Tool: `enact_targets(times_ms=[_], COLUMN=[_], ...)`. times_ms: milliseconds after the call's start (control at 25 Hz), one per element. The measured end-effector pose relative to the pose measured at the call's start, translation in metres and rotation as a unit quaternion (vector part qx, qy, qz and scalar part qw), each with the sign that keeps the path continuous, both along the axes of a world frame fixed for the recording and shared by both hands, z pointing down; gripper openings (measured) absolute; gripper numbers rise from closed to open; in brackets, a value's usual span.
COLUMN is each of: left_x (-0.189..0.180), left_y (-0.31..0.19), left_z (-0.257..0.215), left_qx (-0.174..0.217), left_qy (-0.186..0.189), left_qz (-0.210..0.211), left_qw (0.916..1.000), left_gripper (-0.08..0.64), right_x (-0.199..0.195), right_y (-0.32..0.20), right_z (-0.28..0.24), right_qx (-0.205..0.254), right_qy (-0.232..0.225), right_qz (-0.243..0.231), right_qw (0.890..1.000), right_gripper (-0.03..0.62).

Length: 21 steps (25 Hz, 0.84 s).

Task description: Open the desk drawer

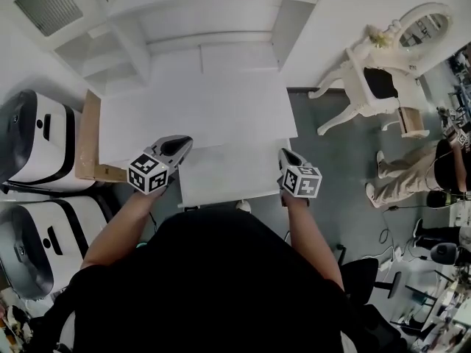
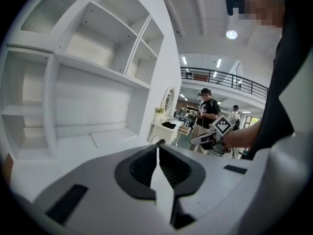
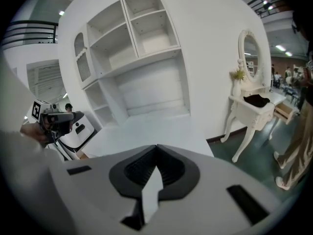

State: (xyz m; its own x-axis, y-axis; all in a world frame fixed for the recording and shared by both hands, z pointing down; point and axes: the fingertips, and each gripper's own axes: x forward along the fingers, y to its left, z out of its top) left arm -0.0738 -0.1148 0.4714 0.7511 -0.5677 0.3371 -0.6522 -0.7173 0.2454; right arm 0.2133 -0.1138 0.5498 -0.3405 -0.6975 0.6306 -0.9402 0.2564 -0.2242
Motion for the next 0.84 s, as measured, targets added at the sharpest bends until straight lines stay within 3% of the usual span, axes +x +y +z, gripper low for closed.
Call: enact_targets(times_ms=[320, 840], left_x=[0.014, 0.025], left_y=[0.003, 0.01], left_z=[-0.011, -0.008], left_qx=[0.006, 0.002], left_qy=[-0.002, -0.006], left_qz=[0.008, -0.004], left_qw=[0.9999, 1.0], left_gripper=[0.023, 0.023], right_x=[-0.004, 0.007], right_y=[-0.009, -0.014], right_z=[-0.029, -0.032], right_qx=[0.03, 0.044], right_qy=[-0.001, 0.005], right_qz=[-0.018, -0.035], right_qw=[0.999, 0.998], right_gripper=[0.003, 0.003])
